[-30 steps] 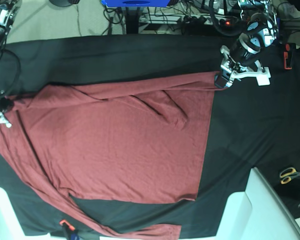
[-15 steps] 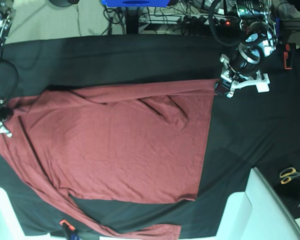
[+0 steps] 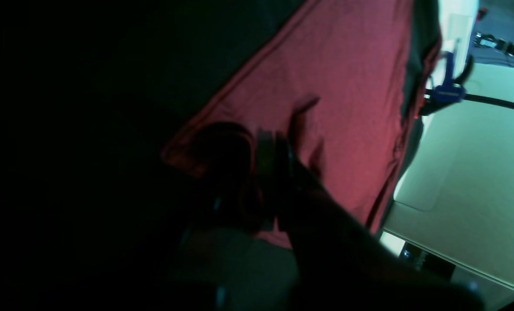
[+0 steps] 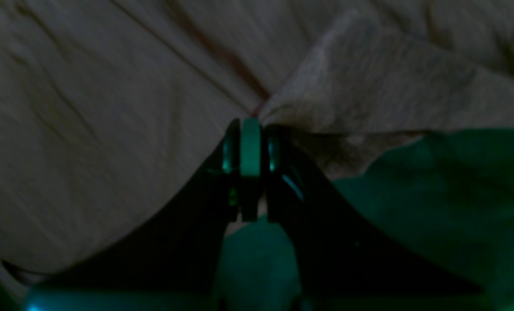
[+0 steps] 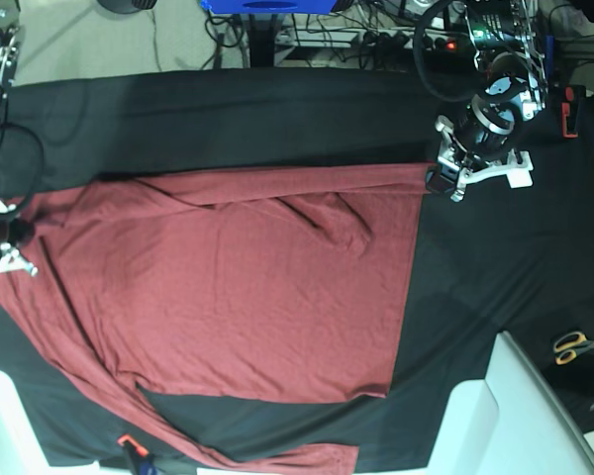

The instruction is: Fold the T-shirt properly

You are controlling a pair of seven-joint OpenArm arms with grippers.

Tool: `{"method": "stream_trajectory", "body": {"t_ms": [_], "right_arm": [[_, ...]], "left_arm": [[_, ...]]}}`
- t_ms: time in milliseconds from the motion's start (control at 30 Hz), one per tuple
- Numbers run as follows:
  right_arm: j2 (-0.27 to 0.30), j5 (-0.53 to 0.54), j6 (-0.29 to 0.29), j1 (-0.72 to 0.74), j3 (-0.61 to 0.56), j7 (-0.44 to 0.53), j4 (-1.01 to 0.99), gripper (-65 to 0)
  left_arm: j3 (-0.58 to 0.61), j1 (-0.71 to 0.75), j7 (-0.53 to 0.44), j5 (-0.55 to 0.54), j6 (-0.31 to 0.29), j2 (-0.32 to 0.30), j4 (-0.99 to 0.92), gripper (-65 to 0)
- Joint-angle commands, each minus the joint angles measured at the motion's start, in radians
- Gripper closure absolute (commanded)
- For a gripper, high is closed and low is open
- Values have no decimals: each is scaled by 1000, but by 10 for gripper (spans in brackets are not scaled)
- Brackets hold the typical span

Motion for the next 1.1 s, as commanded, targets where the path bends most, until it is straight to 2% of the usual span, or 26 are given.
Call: {"method": "stream_trajectory", "body": {"t_ms": [0,633,767,1067], "right_arm": [[27,-2,-6,25,2,13,-8,-2],[28,-2,1,43,2,44,-39,-2],[27,-2,2,45,2,51,-39,0],[27,0,2,45,1,74,-39,0]], "left_arm": [[-4,-10,-7,-16,-15,-7,17,0],[-4,-63,-8,-16,-13,-7,-61,0],[3,-76,-8,-16,-13,-30,-62,0],[5,-94,-10,-11,-13,-30,-67,0]]}}
